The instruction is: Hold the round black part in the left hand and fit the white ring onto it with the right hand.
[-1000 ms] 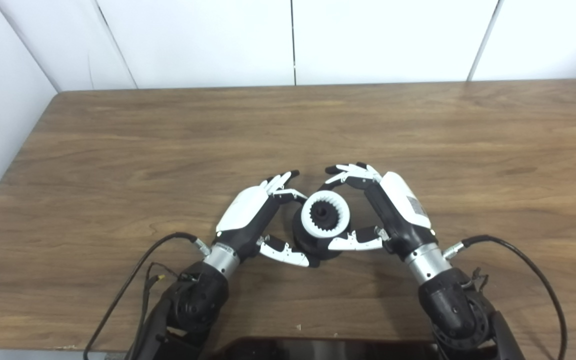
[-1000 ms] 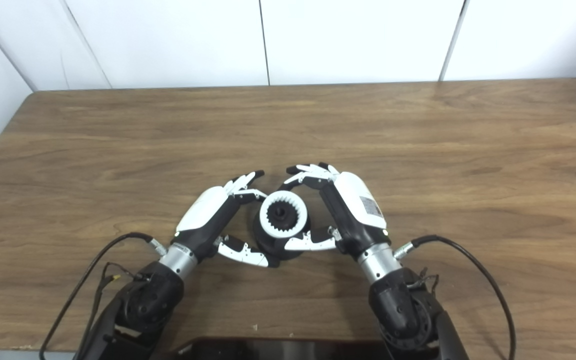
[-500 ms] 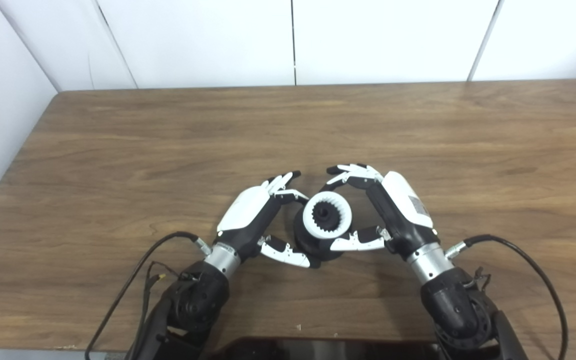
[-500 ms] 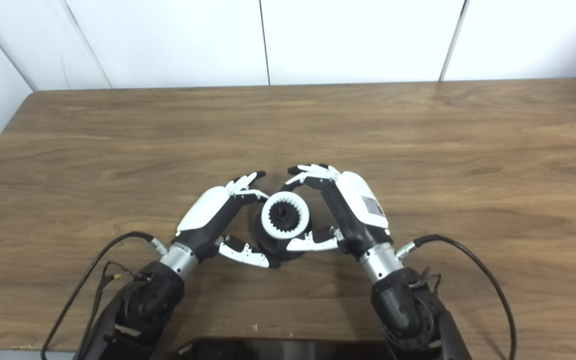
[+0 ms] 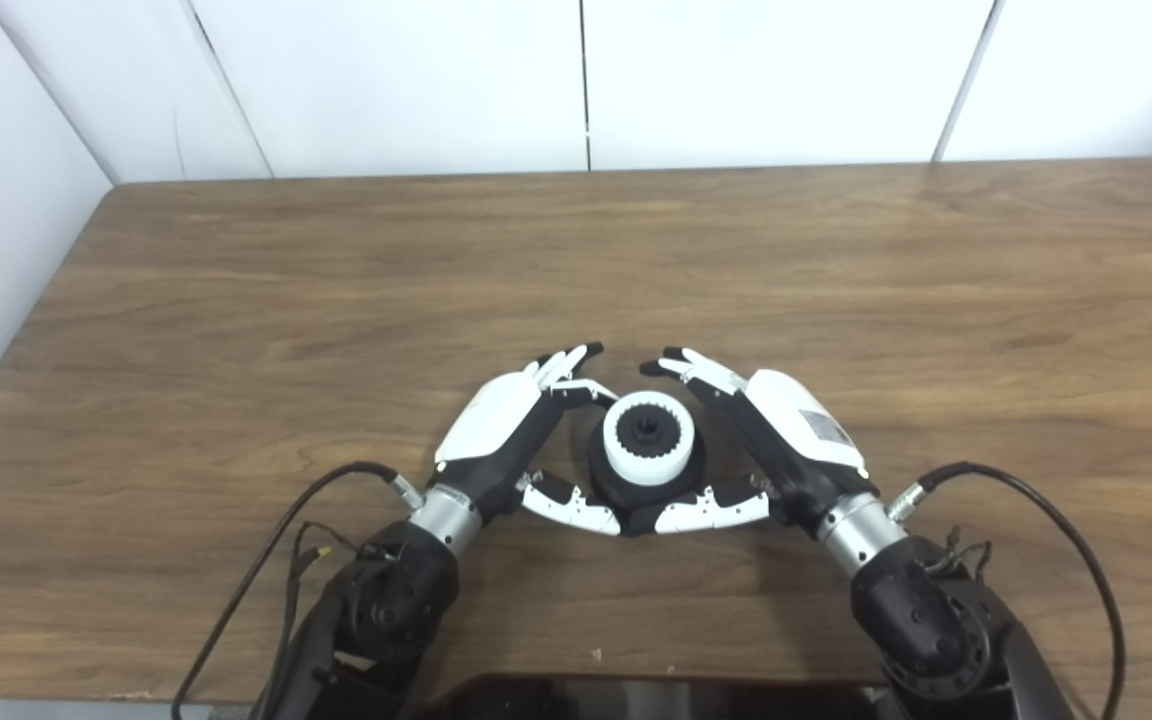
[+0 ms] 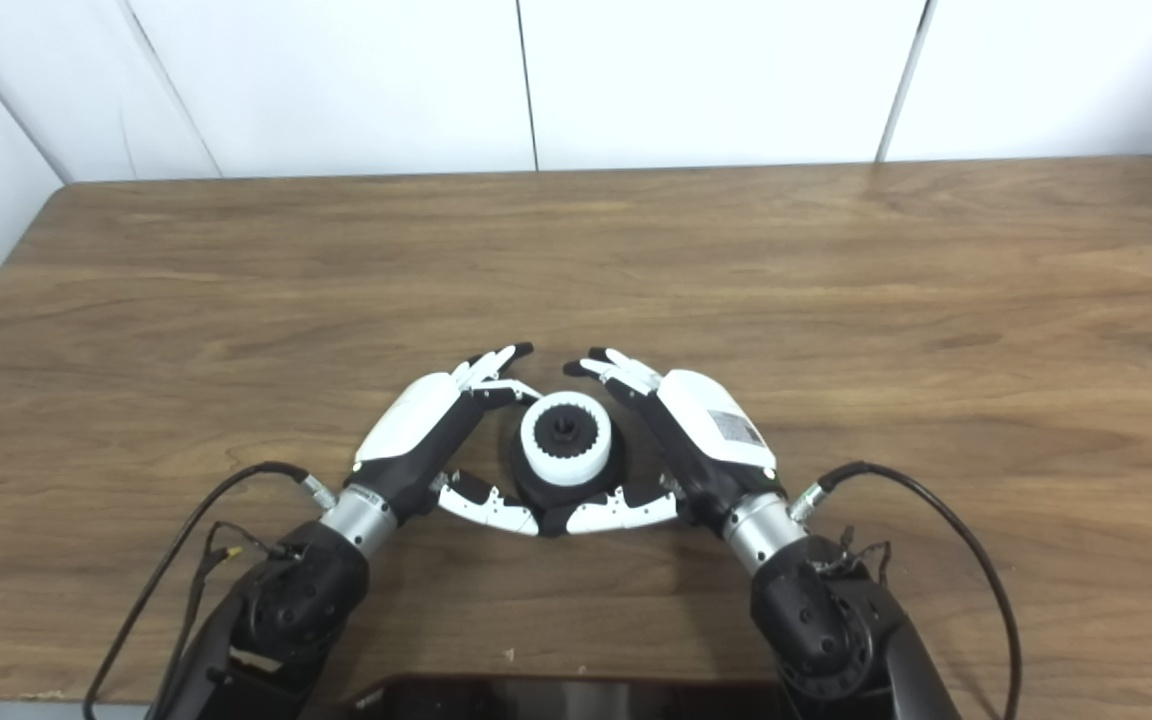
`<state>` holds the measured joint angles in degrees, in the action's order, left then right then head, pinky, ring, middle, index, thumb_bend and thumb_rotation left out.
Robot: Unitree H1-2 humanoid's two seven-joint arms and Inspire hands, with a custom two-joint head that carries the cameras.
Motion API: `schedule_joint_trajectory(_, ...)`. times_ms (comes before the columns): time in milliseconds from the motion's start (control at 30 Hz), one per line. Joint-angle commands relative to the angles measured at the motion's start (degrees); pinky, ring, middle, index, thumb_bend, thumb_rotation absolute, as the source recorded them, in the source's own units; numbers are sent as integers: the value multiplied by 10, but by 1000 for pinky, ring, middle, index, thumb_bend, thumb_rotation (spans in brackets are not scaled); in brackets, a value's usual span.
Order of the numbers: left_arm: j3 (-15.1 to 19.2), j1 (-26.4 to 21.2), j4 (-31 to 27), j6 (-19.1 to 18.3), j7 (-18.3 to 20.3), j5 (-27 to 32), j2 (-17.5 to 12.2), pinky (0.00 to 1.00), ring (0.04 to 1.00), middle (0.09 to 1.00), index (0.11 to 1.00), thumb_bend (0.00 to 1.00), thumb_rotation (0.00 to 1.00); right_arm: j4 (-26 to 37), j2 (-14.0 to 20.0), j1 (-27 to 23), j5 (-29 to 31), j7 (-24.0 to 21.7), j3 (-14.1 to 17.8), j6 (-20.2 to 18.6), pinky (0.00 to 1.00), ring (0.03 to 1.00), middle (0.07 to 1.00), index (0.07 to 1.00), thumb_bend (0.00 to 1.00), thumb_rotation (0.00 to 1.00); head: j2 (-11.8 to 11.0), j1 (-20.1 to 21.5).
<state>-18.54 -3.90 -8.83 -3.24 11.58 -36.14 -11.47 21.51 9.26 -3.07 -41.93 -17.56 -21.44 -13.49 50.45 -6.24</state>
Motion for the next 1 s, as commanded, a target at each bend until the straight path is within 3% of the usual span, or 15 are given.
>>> schedule_joint_trajectory(0,-2,-16,-14,1,1,-2,1,1000,1000,1000,635,996,322,18,-4,-14,-2,6,6,4,903,939,947,863,940,432,1,0)
schedule_joint_trajectory(200,-1,-15,-12,3,-1,-1,1,1000,1000,1000,635,994,315,21,-5,-13,3,4,10,4,914,942,948,906,946,422,-2,2)
schedule_joint_trajectory(367,-1,-13,-11,5,-5,-2,1,1000,1000,1000,632,1000,288,24,3,-18,12,-15,16,-8,955,980,989,995,988,414,-7,5)
schedule_joint_trajectory(700,1,-12,-6,10,-10,2,1,1000,1000,1000,634,993,292,17,44,-26,16,-52,30,-26,940,1000,1000,1000,1000,415,-13,7)
schedule_joint_trajectory(967,3,-14,-1,14,-14,2,0,1000,1000,1000,634,994,299,11,73,-21,24,-52,47,-18,914,1000,1000,1000,1000,411,-10,8)
